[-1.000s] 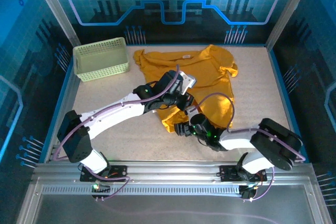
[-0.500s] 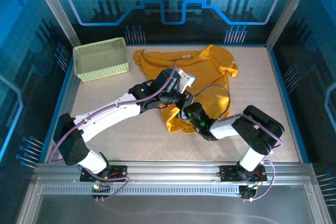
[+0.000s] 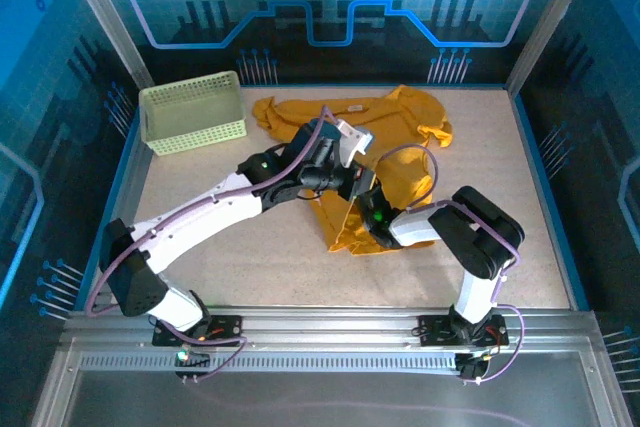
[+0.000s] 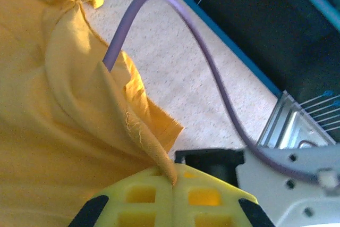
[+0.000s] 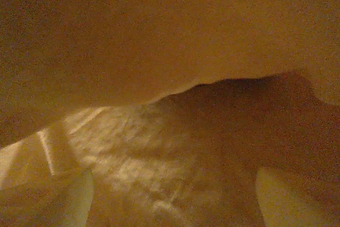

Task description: Fold the inside-out t-shirt

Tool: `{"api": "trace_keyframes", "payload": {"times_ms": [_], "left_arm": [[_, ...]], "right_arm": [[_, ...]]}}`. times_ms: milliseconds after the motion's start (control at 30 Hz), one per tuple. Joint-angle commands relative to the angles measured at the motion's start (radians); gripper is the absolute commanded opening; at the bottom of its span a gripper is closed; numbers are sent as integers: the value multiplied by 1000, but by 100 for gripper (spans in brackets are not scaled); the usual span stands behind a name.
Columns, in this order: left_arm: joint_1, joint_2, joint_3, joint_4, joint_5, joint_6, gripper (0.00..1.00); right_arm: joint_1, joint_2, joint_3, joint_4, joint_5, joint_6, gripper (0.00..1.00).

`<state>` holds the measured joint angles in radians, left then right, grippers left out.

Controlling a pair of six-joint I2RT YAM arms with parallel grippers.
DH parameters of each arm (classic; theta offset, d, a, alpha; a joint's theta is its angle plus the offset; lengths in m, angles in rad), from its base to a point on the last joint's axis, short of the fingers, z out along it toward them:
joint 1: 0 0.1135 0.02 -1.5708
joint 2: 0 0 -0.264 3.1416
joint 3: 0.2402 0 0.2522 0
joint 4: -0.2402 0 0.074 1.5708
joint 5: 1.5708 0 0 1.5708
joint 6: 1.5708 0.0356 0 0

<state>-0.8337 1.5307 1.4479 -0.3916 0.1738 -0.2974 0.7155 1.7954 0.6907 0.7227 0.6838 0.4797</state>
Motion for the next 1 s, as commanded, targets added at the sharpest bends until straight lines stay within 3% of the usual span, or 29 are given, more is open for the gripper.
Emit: {"api": "trace_keyframes", "payload": {"times_ms": [0,133,400,533,733,967], "left_arm": [[5,34,80,-10,34,-48,0],[3,74,130,-16,55,-77,0],[-70,75,178,-10,29,-103,0],[-88,8,142,5,-20,-95,0],[-80,-71,97,-5,-119,-43,0],[-81,-116,93,-10,-115,-3,0]], "right_arm": [[44,16,26,-40,174,69,81],[58,25,131,-284,226,196,81],[25,59,262,-492,176,344,82],[-47,9,195,-410,32,385,82],[-81,-55,85,-328,-27,294,82],[-110,-73,72,-373,-66,317,82]]}}
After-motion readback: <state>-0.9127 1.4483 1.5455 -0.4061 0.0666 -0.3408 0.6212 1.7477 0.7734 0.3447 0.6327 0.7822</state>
